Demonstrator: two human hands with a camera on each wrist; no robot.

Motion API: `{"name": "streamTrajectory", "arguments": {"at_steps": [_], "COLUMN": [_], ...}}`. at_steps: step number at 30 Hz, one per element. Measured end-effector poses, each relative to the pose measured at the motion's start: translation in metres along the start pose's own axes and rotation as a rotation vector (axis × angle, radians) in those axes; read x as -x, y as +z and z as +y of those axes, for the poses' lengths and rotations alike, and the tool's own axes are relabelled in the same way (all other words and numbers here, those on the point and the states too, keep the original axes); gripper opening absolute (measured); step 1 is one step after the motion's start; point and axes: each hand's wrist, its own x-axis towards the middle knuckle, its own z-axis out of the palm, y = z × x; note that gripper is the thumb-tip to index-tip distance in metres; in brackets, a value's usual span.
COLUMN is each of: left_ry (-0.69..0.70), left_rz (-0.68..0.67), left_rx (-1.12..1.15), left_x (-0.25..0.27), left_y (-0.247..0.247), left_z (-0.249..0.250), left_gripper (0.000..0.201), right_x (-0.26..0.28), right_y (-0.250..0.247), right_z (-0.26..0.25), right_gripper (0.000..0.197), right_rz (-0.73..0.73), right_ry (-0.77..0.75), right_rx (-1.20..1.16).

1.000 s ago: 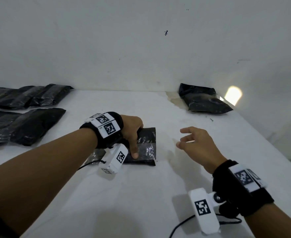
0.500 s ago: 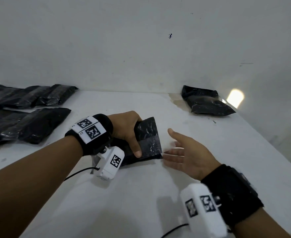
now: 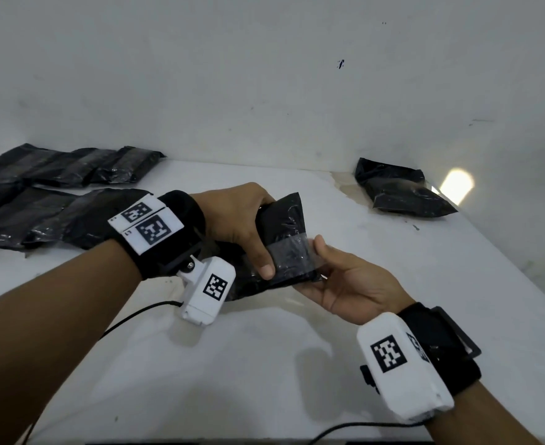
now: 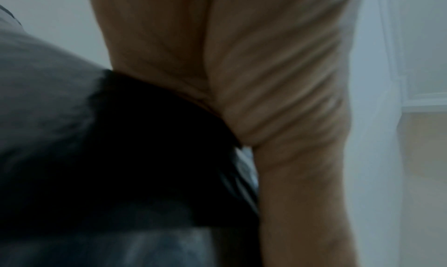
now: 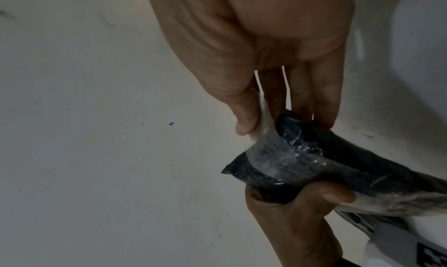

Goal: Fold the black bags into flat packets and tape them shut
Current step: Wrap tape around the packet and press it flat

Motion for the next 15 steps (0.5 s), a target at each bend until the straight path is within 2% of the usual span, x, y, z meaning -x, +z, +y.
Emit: {"name": "streamTrajectory", "arguments": {"at_steps": [5, 9, 15], "left_ry": [0.024, 0.031, 0.012], "left_rz": [-0.003, -0.001, -0.015], "left_rx": [0.012, 0.011, 0.021], "left_x": [0.008, 0.011, 0.011], "left_y": [0.001, 0.002, 0.005], "left_z": [0.005, 0.008, 0.004], "left_gripper": [0.051, 0.05, 0.049], "right_x": [0.0, 0.001, -0.004], "right_y": [0.008, 0.011, 0.014], "right_z": [0.005, 0.009, 0.014], "right_gripper": [0.051, 0.046, 0.043], "right_rz": [0.032, 0.058, 0.034], "right_ry": [0.089, 0.143, 0.19], "right_rx": [-0.132, -0.194, -0.17]}}
